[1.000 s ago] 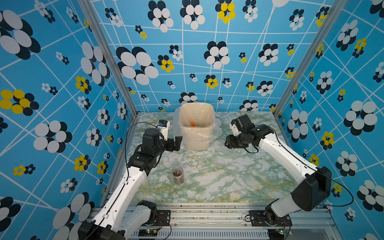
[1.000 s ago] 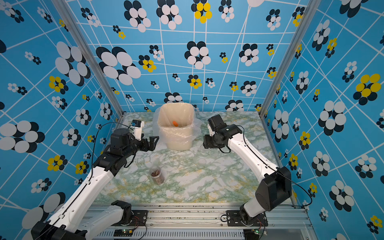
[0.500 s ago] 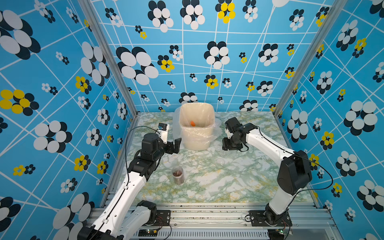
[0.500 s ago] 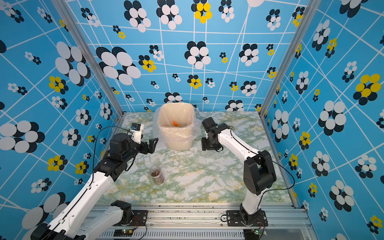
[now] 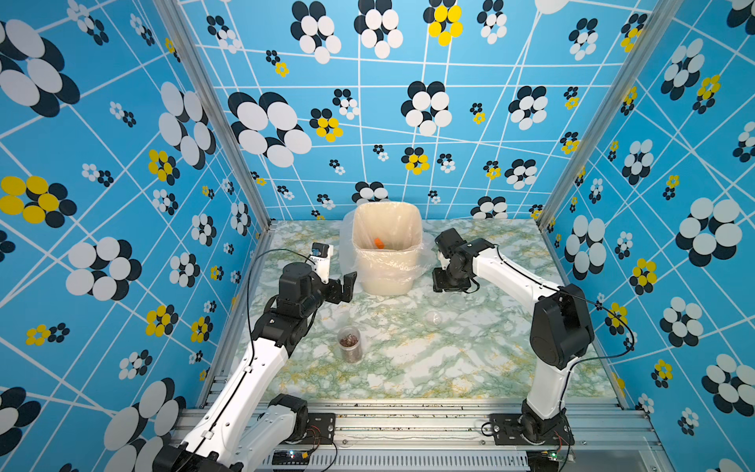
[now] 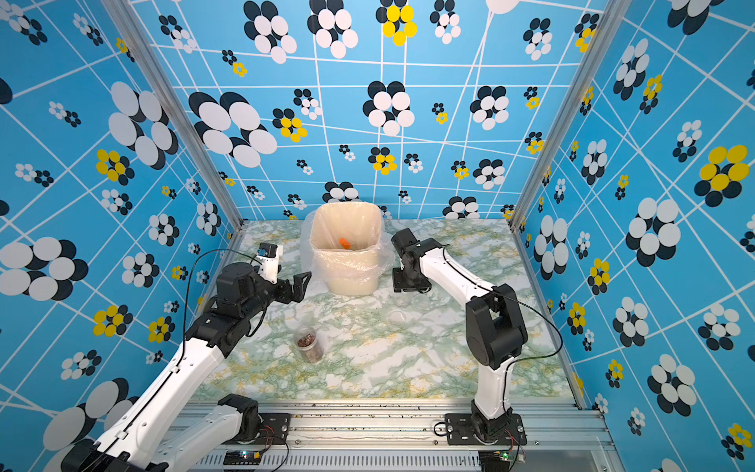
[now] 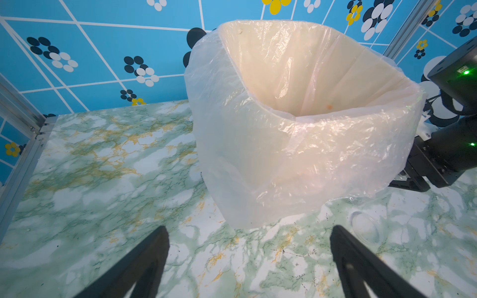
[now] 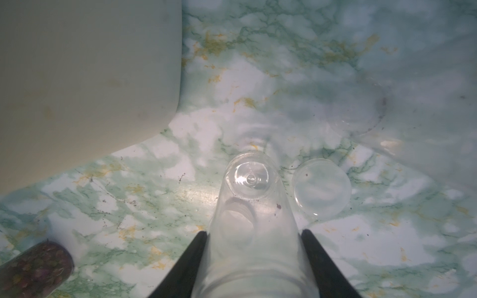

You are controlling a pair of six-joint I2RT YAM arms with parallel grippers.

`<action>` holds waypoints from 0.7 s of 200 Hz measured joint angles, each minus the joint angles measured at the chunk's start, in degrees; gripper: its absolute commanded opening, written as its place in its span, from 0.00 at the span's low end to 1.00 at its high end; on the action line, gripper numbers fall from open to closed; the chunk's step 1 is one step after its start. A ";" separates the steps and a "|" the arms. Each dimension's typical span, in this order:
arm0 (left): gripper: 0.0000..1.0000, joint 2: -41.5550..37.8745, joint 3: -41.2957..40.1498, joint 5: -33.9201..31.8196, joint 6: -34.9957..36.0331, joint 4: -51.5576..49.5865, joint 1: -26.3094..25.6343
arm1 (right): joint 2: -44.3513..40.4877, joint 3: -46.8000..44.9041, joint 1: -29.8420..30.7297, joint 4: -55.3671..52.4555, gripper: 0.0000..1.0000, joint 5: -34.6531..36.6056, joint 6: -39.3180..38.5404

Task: Empty the moldy dried flower tea in the jars
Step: Place the jar at the center of the board.

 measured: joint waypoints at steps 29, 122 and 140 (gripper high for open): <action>1.00 -0.02 0.00 -0.02 0.00 0.15 0.00 | 1.29 1.16 0.00 -0.26 0.38 0.02 0.00; 0.99 -0.02 -0.04 0.00 0.00 0.20 0.00 | 3.50 3.87 0.00 -2.03 0.64 -0.04 0.07; 1.00 -0.02 -0.04 0.00 0.00 0.20 0.00 | 3.98 4.35 0.00 -2.51 0.70 -0.04 0.07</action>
